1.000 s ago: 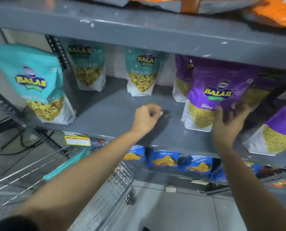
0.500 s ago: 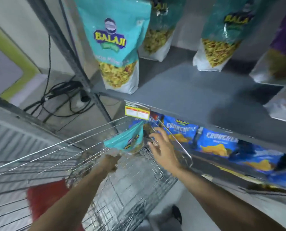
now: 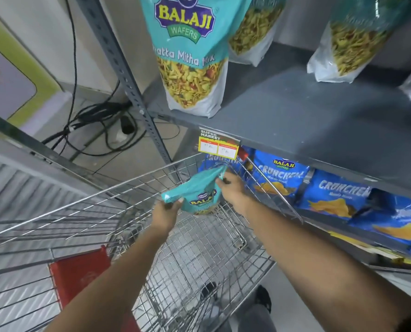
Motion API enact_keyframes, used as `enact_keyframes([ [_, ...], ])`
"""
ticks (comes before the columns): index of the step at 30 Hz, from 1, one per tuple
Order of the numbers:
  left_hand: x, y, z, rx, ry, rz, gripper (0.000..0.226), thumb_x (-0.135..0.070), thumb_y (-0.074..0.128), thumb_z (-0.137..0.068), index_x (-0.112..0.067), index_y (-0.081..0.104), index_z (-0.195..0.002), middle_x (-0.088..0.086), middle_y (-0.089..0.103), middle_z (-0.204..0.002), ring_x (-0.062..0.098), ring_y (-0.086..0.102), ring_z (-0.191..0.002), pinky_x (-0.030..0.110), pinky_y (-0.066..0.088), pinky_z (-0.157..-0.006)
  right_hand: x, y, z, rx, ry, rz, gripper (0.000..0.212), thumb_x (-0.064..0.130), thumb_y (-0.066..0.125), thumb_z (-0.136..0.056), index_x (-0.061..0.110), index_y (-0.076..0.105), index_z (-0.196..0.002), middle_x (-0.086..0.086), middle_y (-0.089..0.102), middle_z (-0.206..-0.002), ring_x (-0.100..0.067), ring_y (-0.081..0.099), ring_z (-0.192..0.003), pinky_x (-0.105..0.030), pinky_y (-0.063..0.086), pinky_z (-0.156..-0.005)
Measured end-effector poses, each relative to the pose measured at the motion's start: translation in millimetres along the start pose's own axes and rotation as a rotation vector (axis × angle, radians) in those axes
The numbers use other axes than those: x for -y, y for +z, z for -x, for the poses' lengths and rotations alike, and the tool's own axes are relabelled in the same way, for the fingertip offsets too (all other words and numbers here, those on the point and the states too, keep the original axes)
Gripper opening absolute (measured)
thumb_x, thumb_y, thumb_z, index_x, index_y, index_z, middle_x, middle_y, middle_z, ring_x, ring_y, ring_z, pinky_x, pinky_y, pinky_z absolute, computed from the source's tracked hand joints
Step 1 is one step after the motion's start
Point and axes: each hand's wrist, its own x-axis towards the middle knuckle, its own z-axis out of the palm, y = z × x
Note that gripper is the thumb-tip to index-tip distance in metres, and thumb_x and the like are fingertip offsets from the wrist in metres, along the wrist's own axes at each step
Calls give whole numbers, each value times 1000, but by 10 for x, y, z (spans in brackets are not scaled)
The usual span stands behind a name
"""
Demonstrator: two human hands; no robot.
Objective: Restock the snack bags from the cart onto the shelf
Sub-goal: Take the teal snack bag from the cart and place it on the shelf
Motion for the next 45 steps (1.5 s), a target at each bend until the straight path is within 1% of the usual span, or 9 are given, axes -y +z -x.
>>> enact_keyframes([
  [3, -169, -128, 175, 81, 125, 7, 33, -25, 54, -94, -2, 61, -116, -3, 65, -102, 16, 58, -95, 25, 47, -80, -71, -152, 302, -1, -14, -91, 22, 21, 53, -95, 10, 63, -111, -5, 68, -113, -11, 58, -84, -22, 43, -59],
  [9, -656, -427, 595, 218, 359, 126, 18, -20, 51, -95, -14, 65, -105, -2, 74, -107, 12, 69, -102, 27, 56, -90, 161, -602, 1065, -9, -303, -308, 15, 13, 57, -92, 25, 65, -95, 11, 70, -93, 3, 65, -82, -23, 53, -79],
  [15, -1689, -409, 1145, 278, 649, 213, 15, -15, 51, -95, -18, 66, -95, -14, 76, -92, 0, 68, -84, 15, 53, -73, 687, -1382, 1552, -125, -643, -353, 61, 57, 60, -82, -3, 56, -94, -39, 57, -99, -16, 49, -84, -43, 42, -75],
  [20, -2669, -68, 1400, 385, 809, 289, 15, -5, 49, -94, -11, 63, -89, -17, 74, -75, -5, 63, -74, 13, 52, -67, 1228, -2225, 1776, -296, -790, -379, 60, 56, 61, -79, -2, 56, -91, -36, 62, -94, -21, 53, -81, -44, 45, -74],
  [26, -3397, 520, 1318, 470, 773, 353, 22, -8, 54, -93, 4, 63, -109, -13, 76, -76, 3, 70, -73, 18, 57, -67, 1588, -3013, 1588, -363, -770, -410, 13, 6, 61, -89, 14, 67, -98, 20, 75, -84, 1, 68, -85, -15, 52, -77],
  [34, -3819, 1025, 1029, 474, 690, 326, 25, -7, 61, -89, 4, 63, -112, -7, 76, -82, 4, 72, -73, 17, 57, -67, 1568, -3502, 1106, -430, -579, -439, 5, 16, 69, -85, 15, 67, -80, -14, 73, -98, -6, 63, -81, -23, 46, -81],
  [39, -4095, 1102, 1138, 388, 713, 359, 33, -8, 64, -87, 6, 59, -117, 18, 67, -112, 26, 69, -62, 31, 57, -54, 1704, -3815, 975, -421, -525, -713, 11, 8, 67, -84, 18, 65, -86, 6, 73, -77, -7, 66, -69, -21, 53, -69],
  [42, -4135, 1138, 1074, 373, 693, 378, 31, -9, 66, -86, 4, 62, -114, 18, 68, -116, 45, 58, -86, 49, 43, -83, 1701, -3876, 905, -427, -540, -747, 7, 8, 68, -84, 14, 64, -85, 4, 73, -75, -7, 67, -66, -16, 53, -59],
  [45, -4065, 1208, 867, 412, 710, 396, 22, -10, 70, -83, -6, 68, -104, 0, 74, -96, 17, 72, -89, 39, 56, -92, 1600, -3868, 820, -437, -558, -710, 14, 11, 68, -85, 11, 65, -98, 3, 73, -84, -5, 66, -73, -16, 54, -64],
])
